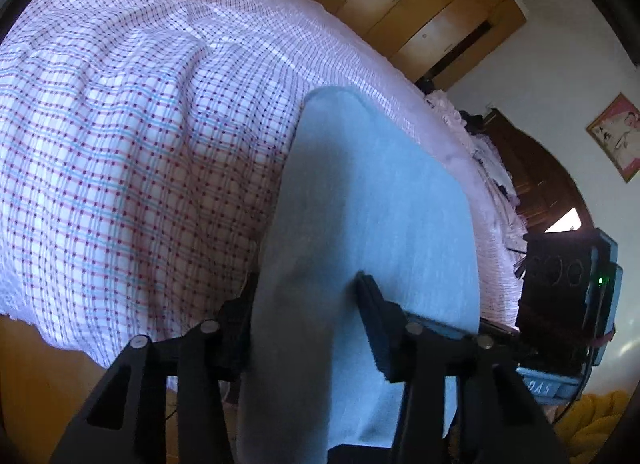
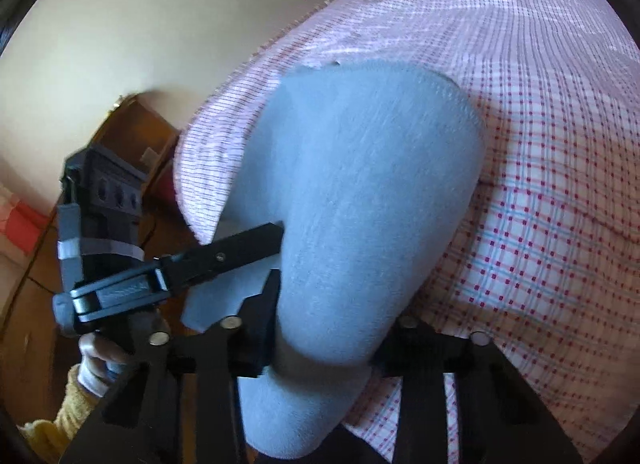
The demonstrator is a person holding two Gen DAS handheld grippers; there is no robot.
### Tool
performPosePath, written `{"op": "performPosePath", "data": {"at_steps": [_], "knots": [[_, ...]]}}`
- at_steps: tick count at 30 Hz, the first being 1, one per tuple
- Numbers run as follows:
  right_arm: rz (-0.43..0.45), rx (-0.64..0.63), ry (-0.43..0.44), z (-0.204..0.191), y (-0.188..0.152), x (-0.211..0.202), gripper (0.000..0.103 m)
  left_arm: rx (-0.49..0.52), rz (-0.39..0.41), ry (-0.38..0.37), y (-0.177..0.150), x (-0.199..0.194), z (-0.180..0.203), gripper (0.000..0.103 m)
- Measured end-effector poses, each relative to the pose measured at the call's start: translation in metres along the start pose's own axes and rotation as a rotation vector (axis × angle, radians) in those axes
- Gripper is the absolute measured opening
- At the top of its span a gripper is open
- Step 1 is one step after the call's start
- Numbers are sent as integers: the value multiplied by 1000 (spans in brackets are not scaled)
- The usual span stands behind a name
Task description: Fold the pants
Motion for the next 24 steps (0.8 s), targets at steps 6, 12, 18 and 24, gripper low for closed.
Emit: {"op": "performPosePath", "data": {"at_steps": [6,12,18,24], "knots": [[-15,-5,71,-8,-2,-29,23,-7,7,-18,-11,-21,22,45],[6,6,131,4,5,-79,23,66,33,-36,-7,-36,73,45],[63,-68,101,21,11,-137,23,155,57,-59,1,-28,136,45],[119,-119,7,49,23,-195,23,204,51,-121,13,1,200,45]]}}
Point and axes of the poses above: each gripper's, at about its wrist camera, not at the fingertips, and x roughly the way its jaws point, z to its right, y to its top, the point moved 4 cm from there along x, roughly the way its jaws point, and after that the axes turned 12 degrees about x, right-handed, at the moved point
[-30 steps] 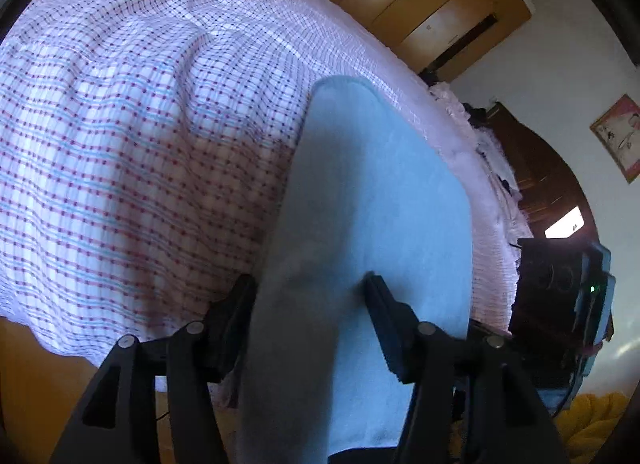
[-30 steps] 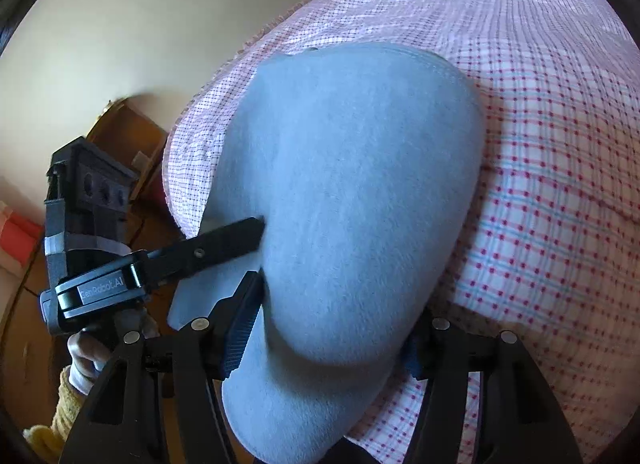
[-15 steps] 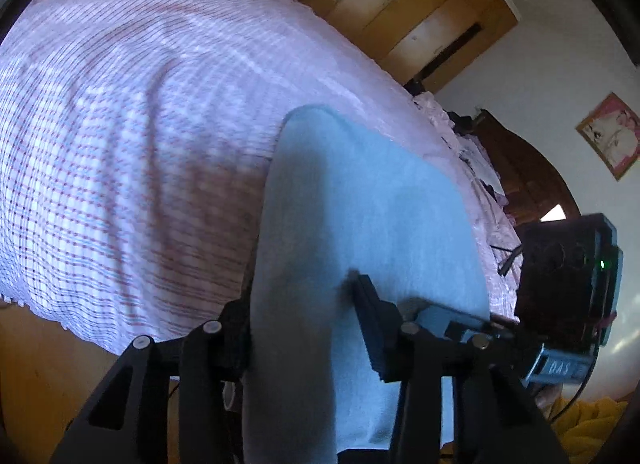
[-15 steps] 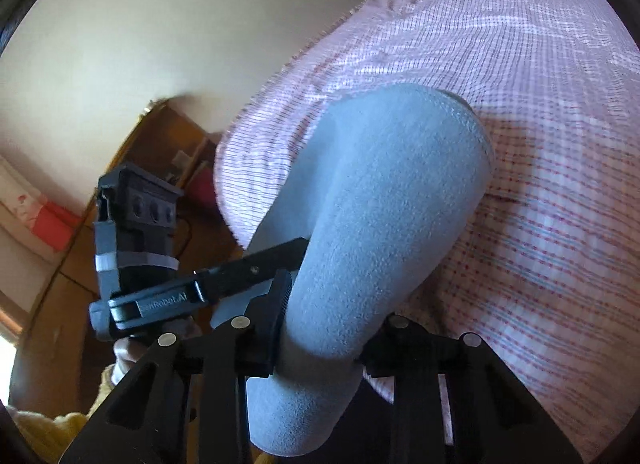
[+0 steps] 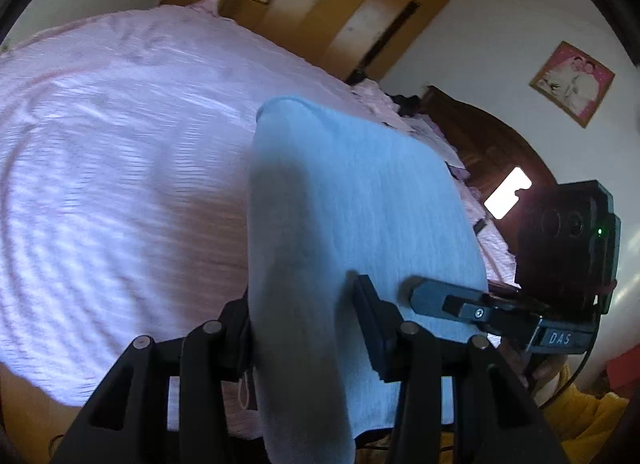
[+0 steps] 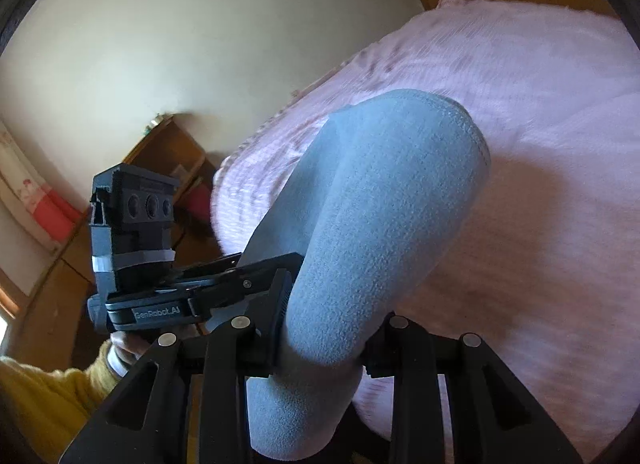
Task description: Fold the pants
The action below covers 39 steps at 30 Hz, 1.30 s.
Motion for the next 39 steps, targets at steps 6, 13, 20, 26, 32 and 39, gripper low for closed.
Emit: {"op": "performPosePath", "data": {"at_steps": [6,13,20,26,32,39], "knots": [[4,-50,-88,32,12,-36,22,49,-27,-52,12,43,47,45],[17,-96,-205,80,30,-56,22,139,-122,-71,35,116,68,45],[8,33,-295,145,28,-46,23,187,-279,5,27,184,62,49],[14,125,-395,194,10,-23,40,159,-315,-4,18,197,52,58],[60,180,-399,194,3,-45,41,247,-328,88,26,188,81,58],[149,159,-445,169,-23,-97,41,288,-326,187,6,153,86,59]]}}
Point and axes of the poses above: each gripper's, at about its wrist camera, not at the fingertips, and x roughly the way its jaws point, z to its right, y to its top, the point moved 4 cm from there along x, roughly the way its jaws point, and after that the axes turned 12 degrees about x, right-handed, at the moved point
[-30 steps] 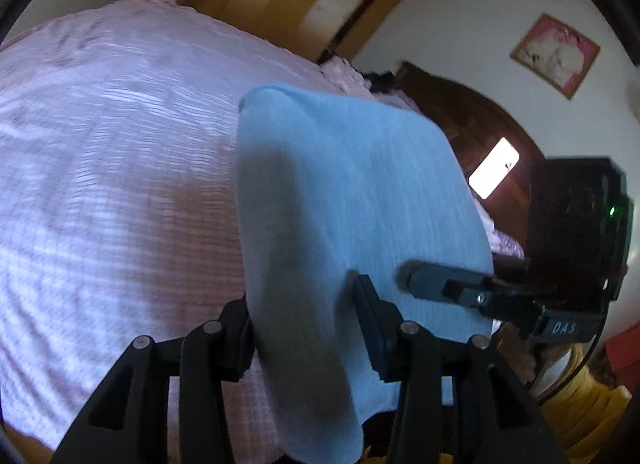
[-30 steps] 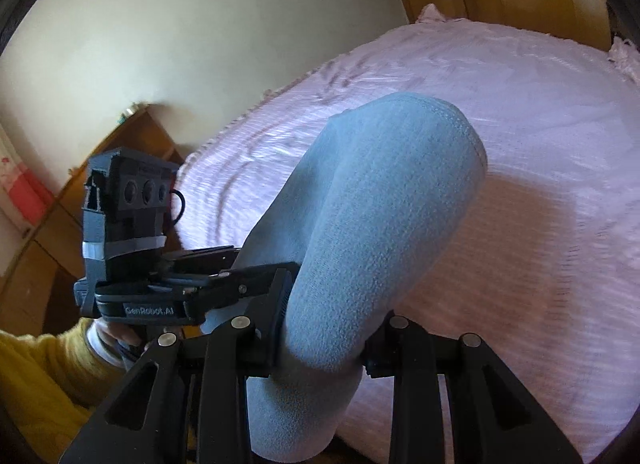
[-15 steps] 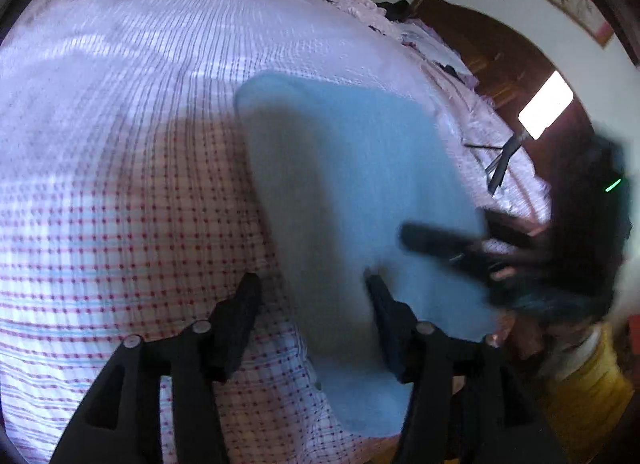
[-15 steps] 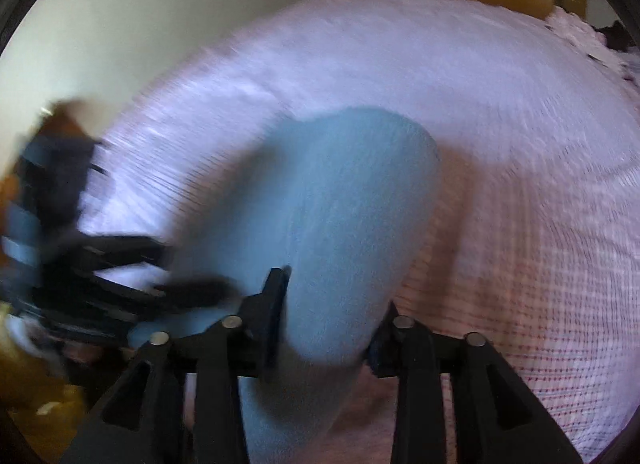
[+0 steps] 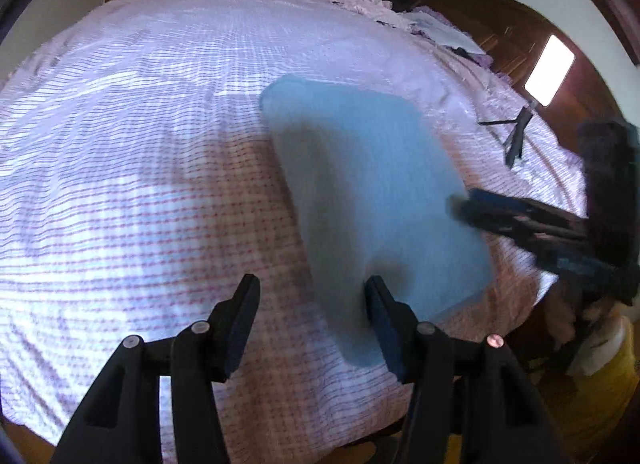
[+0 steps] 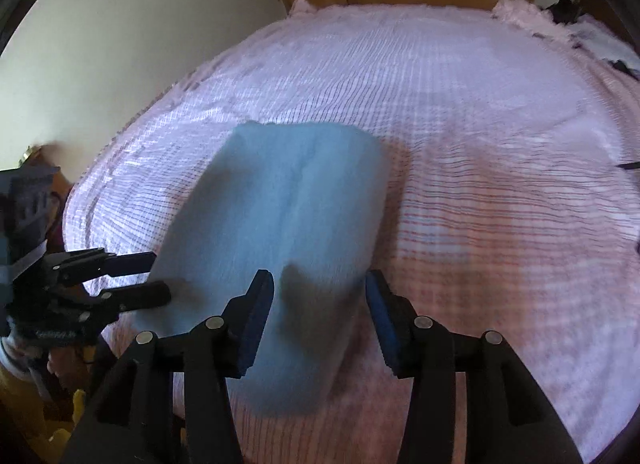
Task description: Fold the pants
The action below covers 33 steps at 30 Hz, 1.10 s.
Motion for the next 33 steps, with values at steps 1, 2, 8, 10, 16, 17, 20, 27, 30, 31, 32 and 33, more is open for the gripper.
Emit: {"op": "performPosePath", "data": {"at_steps": [1,2,8,10,16,17,20,27,30,31,32,33], "knots": [[7,2,1,-2,-3,-4,41,7,-4,18,-3,0,-1,59],[8,2,0,-2,-7,-7,41,22,-14,47,-5,4,-2,59],[-50,-21,-130,8,-35,20,41,37,-20,92,-15,25,-2,63],[-47,19,-124,13,-37,27,41,18,-9,86,-17,26,-4,64],[-7,62,-112,13,-38,9,41,-5,34,105,-33,6,-10,64],[3,61,-117,13,-40,3,41,-12,35,106,-40,0,-13,64],[0,60,-131,12,-47,-7,41,-49,53,107,-50,-15,-11,64],[63,59,-135,5,-71,-34,68,-49,41,129,-77,-26,8,87],[99,51,-170,4,-81,-33,88,-49,34,163,-91,-22,13,91],[108,51,-184,5,-85,-32,90,-45,28,190,-96,-19,14,92],[112,54,-206,7,-90,-28,91,-43,20,209,-97,-15,16,93],[111,57,-220,9,-92,-24,91,-45,5,232,-101,-11,17,93]]}}
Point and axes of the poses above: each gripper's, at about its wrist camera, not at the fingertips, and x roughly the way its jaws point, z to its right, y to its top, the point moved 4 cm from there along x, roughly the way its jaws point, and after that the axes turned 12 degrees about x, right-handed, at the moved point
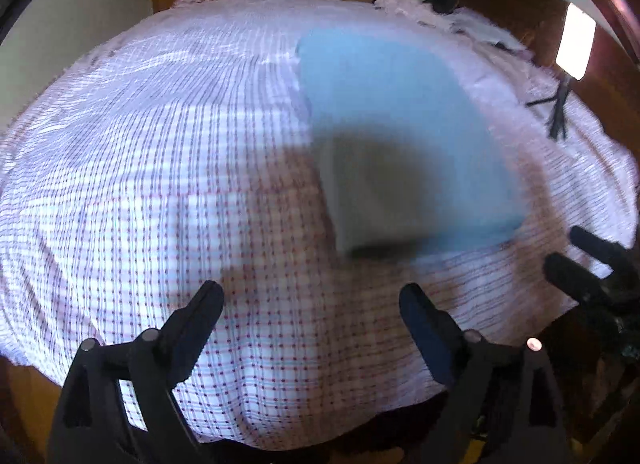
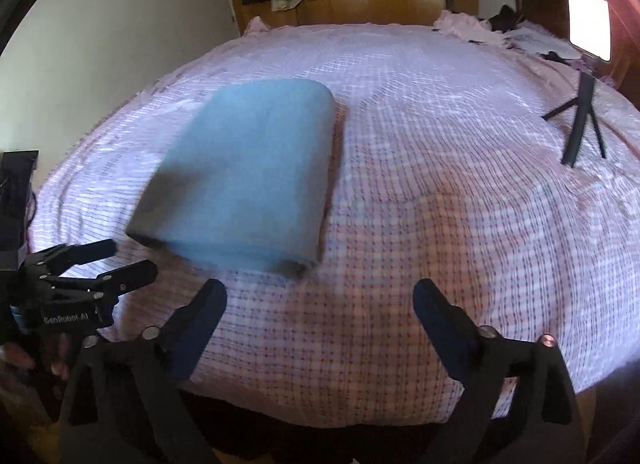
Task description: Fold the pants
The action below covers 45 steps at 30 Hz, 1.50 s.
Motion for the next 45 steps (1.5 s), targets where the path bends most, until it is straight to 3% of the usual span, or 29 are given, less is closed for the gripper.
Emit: {"op": "performPosePath", "data": {"at_steps": [3,8,19,45], "knots": [[-9,8,-42,3,-10,17,91,-12,-30,29,-9,11,5,94],[-25,27,-71,8,-22,39,92,14,-11,85,-15,14,14,98],[-2,40,-61,4,-24,44,98,-2,-16,77,-6,22,34,99],[0,40,-61,6,-24,43,98,-6,-17,73,-3,23,24,100]]}}
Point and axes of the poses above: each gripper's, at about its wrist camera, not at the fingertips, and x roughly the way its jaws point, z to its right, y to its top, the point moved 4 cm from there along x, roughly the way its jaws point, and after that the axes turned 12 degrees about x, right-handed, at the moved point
